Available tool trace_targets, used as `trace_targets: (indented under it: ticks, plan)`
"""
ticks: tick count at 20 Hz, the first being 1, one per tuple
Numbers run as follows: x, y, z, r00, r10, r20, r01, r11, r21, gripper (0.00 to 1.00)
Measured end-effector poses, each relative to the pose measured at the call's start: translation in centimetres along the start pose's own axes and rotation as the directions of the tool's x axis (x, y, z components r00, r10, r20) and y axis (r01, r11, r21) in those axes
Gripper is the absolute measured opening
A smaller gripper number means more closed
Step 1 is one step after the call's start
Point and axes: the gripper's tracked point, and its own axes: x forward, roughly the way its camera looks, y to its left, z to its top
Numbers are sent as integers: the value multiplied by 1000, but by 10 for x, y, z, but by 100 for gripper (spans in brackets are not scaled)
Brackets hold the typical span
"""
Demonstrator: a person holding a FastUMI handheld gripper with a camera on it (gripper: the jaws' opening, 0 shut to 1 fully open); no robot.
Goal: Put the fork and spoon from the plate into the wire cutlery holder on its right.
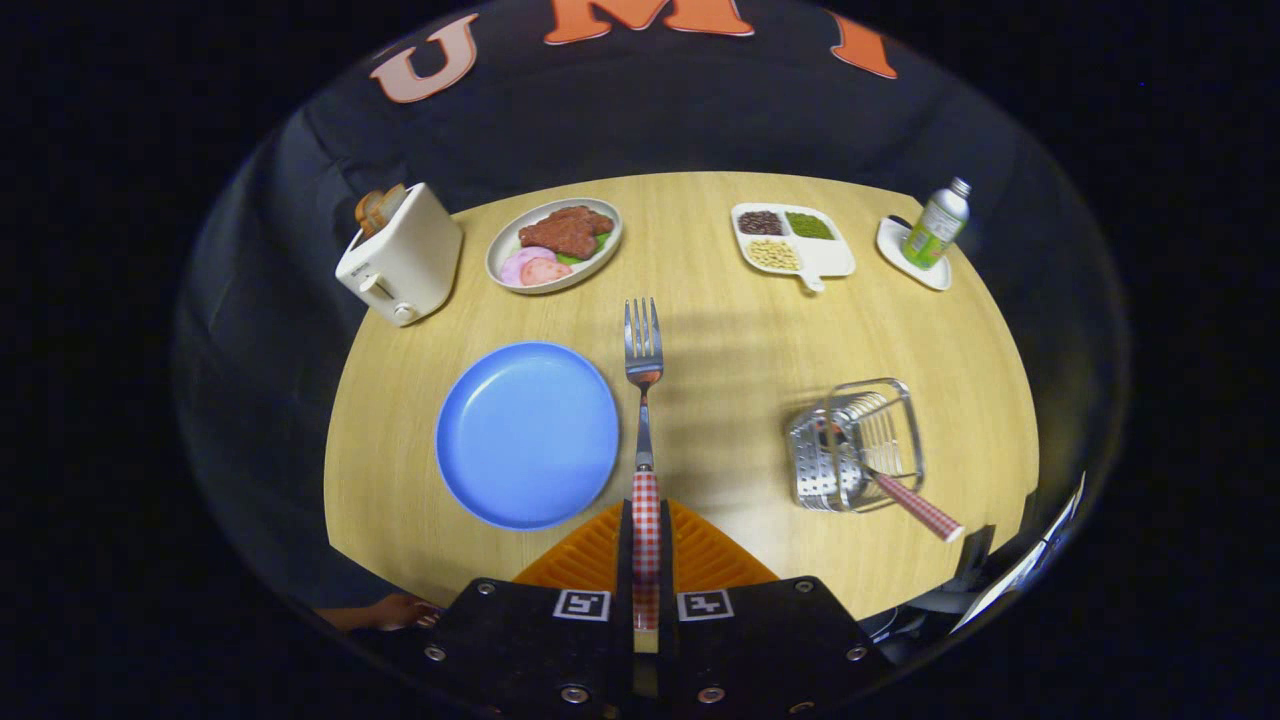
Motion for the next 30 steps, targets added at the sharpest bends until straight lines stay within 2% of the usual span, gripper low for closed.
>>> trace_targets:
  ticks: [5, 8, 11, 14, 18, 24, 30]
  plan:
    - [-34, -71, -3, 998, -43, -56, 43, 999, 0, 10]
    - [-42, -107, -7, 991, -66, -112, 62, 997, -41, 10]
    - [-44, -130, -4, 985, -62, -161, 53, 997, -61, 10]
    - [-45, -138, -10, 971, -22, -238, 4, 997, -75, 10]
    - [-44, -127, -28, 918, 73, -391, -94, 995, -35, 10]
    - [-39, -135, -32, 832, 114, -542, -148, 989, -19, 10]
    - [-43, -162, -22, 801, 85, -593, -163, 984, -78, 10]
